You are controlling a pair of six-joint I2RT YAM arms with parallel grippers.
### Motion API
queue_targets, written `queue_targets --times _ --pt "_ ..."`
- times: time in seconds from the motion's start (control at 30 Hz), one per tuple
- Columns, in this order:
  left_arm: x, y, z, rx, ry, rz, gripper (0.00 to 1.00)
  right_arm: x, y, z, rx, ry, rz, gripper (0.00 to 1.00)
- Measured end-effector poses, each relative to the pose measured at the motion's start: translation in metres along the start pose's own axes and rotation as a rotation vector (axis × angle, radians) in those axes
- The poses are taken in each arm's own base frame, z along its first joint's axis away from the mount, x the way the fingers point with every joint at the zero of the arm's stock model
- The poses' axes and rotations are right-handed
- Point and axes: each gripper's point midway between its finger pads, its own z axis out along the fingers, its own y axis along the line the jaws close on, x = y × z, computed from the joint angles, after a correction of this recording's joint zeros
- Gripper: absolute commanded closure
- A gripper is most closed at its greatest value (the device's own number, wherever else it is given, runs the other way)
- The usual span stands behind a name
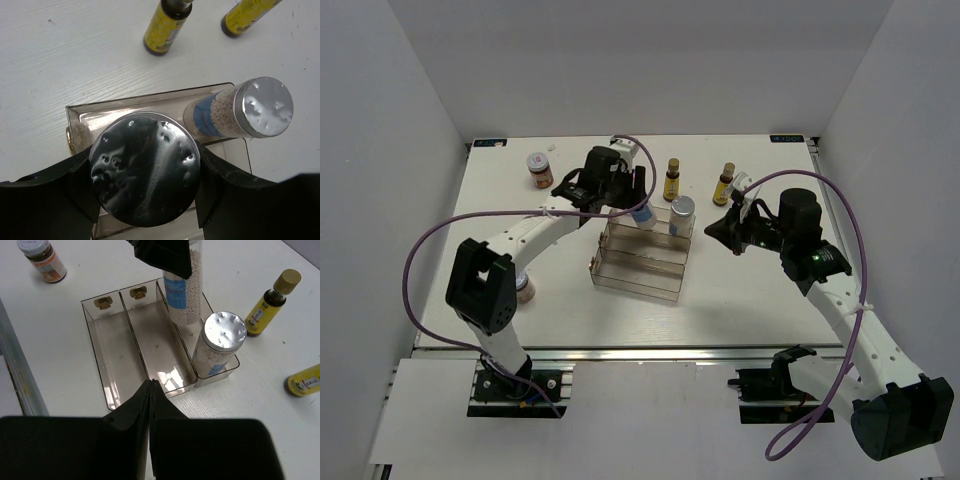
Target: Organize the condiment bottles
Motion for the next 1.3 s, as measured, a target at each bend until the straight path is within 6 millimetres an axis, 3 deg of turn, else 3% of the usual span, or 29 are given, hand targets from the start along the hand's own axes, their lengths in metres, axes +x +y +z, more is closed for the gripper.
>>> queue_targets --times 0.17,0.4,0.5,0.67,0.77,0.83,0.9,1.1,1.17,1.2,1.23,1.27,1.3 --pt "-0.001 -0.009 0.013 -0.004 -0.011 0.021 0.98 0.000 0.000 0.000 0.000 0.000 0.000 0.97" --pt "0.003 -0.001 0.030 -0.050 0.004 0.038 0.93 0.000 0.000 0.000 -0.001 0.001 0.001 0.90" --pt "0.011 0.004 0.039 -0.079 0.025 0.058 0.79 0.001 0.000 0.000 -0.001 0.001 0.002 0.84" --pt "0.029 0.002 0.053 -0.094 0.079 0.083 0.26 0.001 0.000 0.001 -0.001 0.003 0.004 0.65" --pt "0.028 -0.006 0.055 -0.087 0.078 0.096 0.14 0.002 0.000 0.001 -0.002 0.005 0.007 0.45" --pt "0.019 -0.014 0.054 -0.075 0.057 0.103 0.12 0.003 0.000 0.001 -0.003 0.006 0.004 0.35" --pt "0.009 -0.020 0.052 -0.067 0.035 0.107 0.11 0.003 0.000 0.001 -0.004 0.006 0.002 0.32" --pt "-0.017 -0.030 0.032 -0.062 -0.026 0.110 0.11 0.004 -0.002 0.002 0.002 0.011 0.002 0.33" --pt "-0.032 -0.030 0.015 -0.075 -0.062 0.107 0.18 0.004 -0.007 0.002 0.029 0.013 0.002 0.39" --pt "-0.041 -0.030 0.004 -0.085 -0.089 0.104 0.46 0.004 -0.010 0.001 0.053 0.015 0.007 0.52" --pt "-0.055 -0.030 -0.013 -0.095 -0.131 0.101 0.46 0.003 -0.014 0.000 0.078 0.011 0.012 0.52" --pt "-0.066 -0.029 -0.028 -0.105 -0.178 0.092 0.58 0.001 -0.019 -0.001 0.110 0.008 0.022 0.63" --pt "-0.070 -0.025 -0.045 -0.121 -0.210 0.082 0.77 -0.001 -0.024 -0.001 0.137 0.002 0.023 0.68"
